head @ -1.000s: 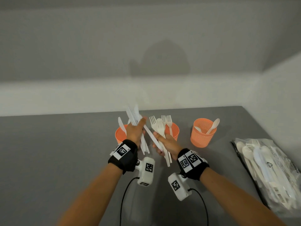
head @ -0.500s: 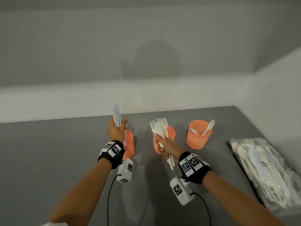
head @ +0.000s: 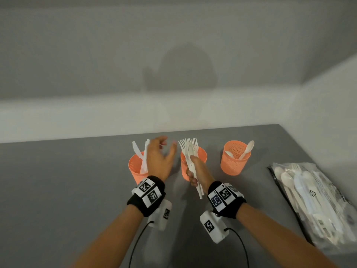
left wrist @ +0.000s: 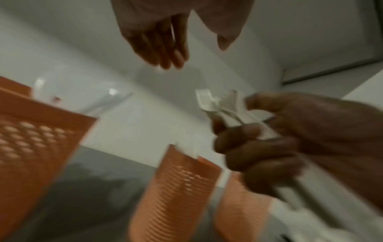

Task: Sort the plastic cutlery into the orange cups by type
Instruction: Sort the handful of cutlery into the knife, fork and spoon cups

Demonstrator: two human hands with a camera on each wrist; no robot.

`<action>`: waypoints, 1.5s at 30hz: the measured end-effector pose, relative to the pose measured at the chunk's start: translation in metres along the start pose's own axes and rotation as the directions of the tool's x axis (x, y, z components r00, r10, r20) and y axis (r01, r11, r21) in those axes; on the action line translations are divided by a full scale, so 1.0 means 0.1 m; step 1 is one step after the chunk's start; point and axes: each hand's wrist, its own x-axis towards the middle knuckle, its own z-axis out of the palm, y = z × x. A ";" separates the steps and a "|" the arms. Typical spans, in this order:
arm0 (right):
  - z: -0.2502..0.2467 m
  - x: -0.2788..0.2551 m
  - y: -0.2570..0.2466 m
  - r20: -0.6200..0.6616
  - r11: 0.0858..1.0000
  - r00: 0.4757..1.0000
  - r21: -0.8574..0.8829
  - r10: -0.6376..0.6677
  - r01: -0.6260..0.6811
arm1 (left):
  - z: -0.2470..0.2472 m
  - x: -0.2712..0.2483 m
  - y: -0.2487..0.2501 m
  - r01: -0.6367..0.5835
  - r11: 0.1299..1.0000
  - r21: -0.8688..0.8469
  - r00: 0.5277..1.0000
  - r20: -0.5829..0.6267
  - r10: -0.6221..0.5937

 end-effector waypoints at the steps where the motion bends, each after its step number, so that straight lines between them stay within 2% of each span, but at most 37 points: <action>1: 0.01 -0.01 0.01 -0.016 0.999 0.999 -0.024 -0.045 0.044 | 0.07 -0.07 0.06 0.067 0.998 -0.009 0.994 0.090 -0.066; 2: 0.02 -0.02 0.01 -0.027 0.995 0.995 -0.035 -0.098 0.097 | 0.14 -0.13 0.10 0.125 0.992 0.012 0.977 0.175 -0.125; 4: 0.01 -0.02 0.03 -0.049 0.982 0.981 -0.041 -0.185 0.183 | 0.25 -0.23 0.12 0.156 0.985 0.077 0.947 0.272 -0.171; 8: -0.08 -0.02 0.06 -0.085 0.976 0.973 -0.072 -0.213 0.207 | 0.38 -0.26 0.12 0.125 0.980 0.153 0.949 0.270 -0.163; 9: -0.12 -0.02 0.06 -0.084 0.979 0.976 -0.068 -0.200 0.194 | 0.39 -0.24 0.11 0.156 0.980 0.127 0.951 0.249 -0.184; 11: -0.19 -0.02 0.07 -0.094 0.985 0.981 -0.054 -0.170 0.166 | 0.40 -0.20 0.11 0.272 0.961 -0.050 0.948 0.184 -0.259; 13: -0.27 -0.04 0.08 -0.105 0.988 0.983 -0.060 -0.149 0.143 | 0.40 -0.17 0.11 0.364 0.897 -0.251 0.931 0.137 -0.339; 14: -0.30 -0.05 0.08 -0.105 0.989 0.984 -0.059 -0.141 0.136 | 0.41 -0.16 0.10 0.380 0.877 -0.294 0.925 0.125 -0.359; 17: -0.35 -0.11 0.07 -0.081 0.993 0.990 -0.017 -0.114 0.113 | 0.47 -0.15 0.14 0.414 0.844 -0.341 0.910 0.149 -0.386; 21: -0.39 -0.15 0.05 -0.027 0.989 0.988 -0.028 -0.149 0.148 | 0.60 -0.29 0.26 0.485 0.821 -0.301 0.865 0.307 -0.398; 23: -0.42 -0.18 0.04 0.003 0.983 0.985 -0.055 -0.173 0.173 | 0.67 -0.34 0.26 0.488 0.819 -0.303 0.858 0.336 -0.388; 25: -0.47 -0.19 0.04 0.007 0.980 0.982 -0.065 -0.187 0.187 | 0.72 -0.35 0.28 0.488 0.813 -0.317 0.863 0.313 -0.397; 28: -0.54 -0.14 0.05 -0.032 0.969 0.976 -0.135 -0.215 0.209 | 0.77 -0.32 0.32 0.494 0.802 -0.335 0.862 0.309 -0.402; 31: -0.67 -0.06 0.01 -0.095 0.944 0.955 -0.207 -0.279 0.255 | 0.81 -0.22 0.29 0.485 0.798 -0.358 0.873 0.257 -0.415; 34: -0.80 -0.04 -0.16 -0.199 0.954 0.933 -0.080 -0.300 0.289 | 0.81 -0.03 0.30 0.454 0.804 -0.384 0.891 0.198 -0.408; 37: -0.93 0.02 -0.42 -0.322 0.941 0.905 0.099 -0.278 0.324 | 0.81 0.21 0.41 0.452 0.736 -0.504 0.885 0.153 -0.439; 39: -1.05 0.07 -0.59 -0.384 0.908 0.878 0.185 -0.285 0.376 | 0.81 0.36 0.46 0.408 0.758 -0.509 0.904 0.113 -0.412; 42: -1.22 0.15 -0.76 -0.448 0.880 0.832 0.176 -0.327 0.441 | 0.83 0.51 0.49 0.304 0.836 -0.456 0.942 0.015 -0.334; 45: -1.29 0.26 -0.79 -0.464 0.880 0.834 0.205 -0.298 0.428 | 0.94 0.58 0.44 0.266 0.853 -0.450 0.948 -0.041 -0.317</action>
